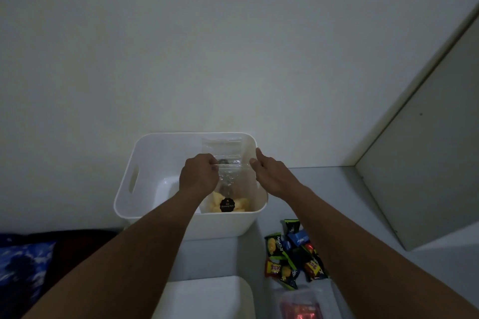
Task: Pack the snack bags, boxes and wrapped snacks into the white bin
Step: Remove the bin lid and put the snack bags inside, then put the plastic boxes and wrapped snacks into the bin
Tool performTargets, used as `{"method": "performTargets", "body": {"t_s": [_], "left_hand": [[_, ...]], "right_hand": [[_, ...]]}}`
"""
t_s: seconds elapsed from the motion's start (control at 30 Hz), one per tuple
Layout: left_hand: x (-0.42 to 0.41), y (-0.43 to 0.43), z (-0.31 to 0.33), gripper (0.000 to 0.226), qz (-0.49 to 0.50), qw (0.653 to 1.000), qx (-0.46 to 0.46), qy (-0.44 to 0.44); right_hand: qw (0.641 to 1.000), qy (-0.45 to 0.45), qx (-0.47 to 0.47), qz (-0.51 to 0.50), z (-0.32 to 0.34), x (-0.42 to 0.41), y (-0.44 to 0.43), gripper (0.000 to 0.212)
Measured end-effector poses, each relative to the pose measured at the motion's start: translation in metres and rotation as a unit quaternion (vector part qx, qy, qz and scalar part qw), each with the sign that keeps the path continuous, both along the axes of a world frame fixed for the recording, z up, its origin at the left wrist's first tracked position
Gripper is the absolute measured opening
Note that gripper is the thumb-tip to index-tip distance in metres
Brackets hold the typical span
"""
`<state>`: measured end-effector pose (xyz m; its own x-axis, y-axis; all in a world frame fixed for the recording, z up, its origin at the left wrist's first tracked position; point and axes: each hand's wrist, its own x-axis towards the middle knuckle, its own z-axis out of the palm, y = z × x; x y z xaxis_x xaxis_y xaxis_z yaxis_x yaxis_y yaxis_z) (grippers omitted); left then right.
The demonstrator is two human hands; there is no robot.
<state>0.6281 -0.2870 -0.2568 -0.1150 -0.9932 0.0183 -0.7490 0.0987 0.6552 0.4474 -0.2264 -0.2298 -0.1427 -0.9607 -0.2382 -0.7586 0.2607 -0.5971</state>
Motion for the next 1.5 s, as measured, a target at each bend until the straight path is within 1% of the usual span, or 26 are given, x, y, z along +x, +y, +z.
{"method": "performTargets", "body": {"t_s": [0.13,0.23,0.37,0.5,0.57,0.73,0.87,0.93,1.1,1.2,1.3,1.4,1.5], "left_hand": [[0.001,0.005,0.006,0.026,0.002,1.000,0.018,-0.009],[0.002,0.013,0.014,0.033,0.003,1.000,-0.001,-0.019],[0.003,0.036,0.030,0.036,0.001,0.999,-0.032,-0.027],[-0.004,0.080,0.050,0.032,-0.013,0.995,-0.097,-0.016],[-0.011,0.108,0.057,0.033,-0.020,0.993,-0.118,-0.013],[-0.032,0.183,0.052,0.033,-0.043,0.990,-0.136,-0.016],[-0.048,0.239,0.022,0.039,-0.049,0.994,-0.088,-0.033],[-0.053,0.263,0.005,0.042,-0.051,0.996,-0.056,-0.043],[-0.060,0.297,-0.038,0.049,-0.060,0.994,0.038,-0.080],[-0.064,0.309,-0.059,0.047,-0.051,0.989,0.091,-0.107],[-0.067,0.321,-0.078,0.042,-0.034,0.981,0.150,-0.121],[-0.068,0.328,-0.092,0.038,-0.015,0.973,0.203,-0.106],[-0.070,0.330,-0.096,0.034,0.005,0.973,0.221,-0.067]], "right_hand": [[1.000,0.003,0.005,0.003,0.011,0.001,0.007,0.057],[1.000,0.009,0.011,0.005,0.020,0.004,0.015,0.056],[1.000,0.020,0.014,0.011,0.030,0.003,0.034,0.053],[0.997,0.067,0.017,0.028,0.040,-0.009,0.064,0.055],[0.996,0.085,0.013,0.037,0.043,-0.017,0.083,0.054],[0.995,0.086,-0.001,0.045,0.036,-0.039,0.147,0.057],[0.996,0.084,-0.015,0.034,0.012,-0.052,0.198,0.051],[0.996,0.088,-0.018,0.030,-0.005,-0.058,0.221,0.044],[0.996,0.090,0.003,0.012,-0.045,-0.069,0.262,0.032],[0.995,0.090,0.031,0.012,-0.068,-0.069,0.281,0.025],[0.995,0.071,0.074,0.002,-0.090,-0.067,0.296,0.024],[0.990,0.061,0.124,-0.010,-0.104,-0.063,0.307,0.025],[0.991,0.028,0.133,-0.022,-0.111,-0.058,0.315,0.026]]}}
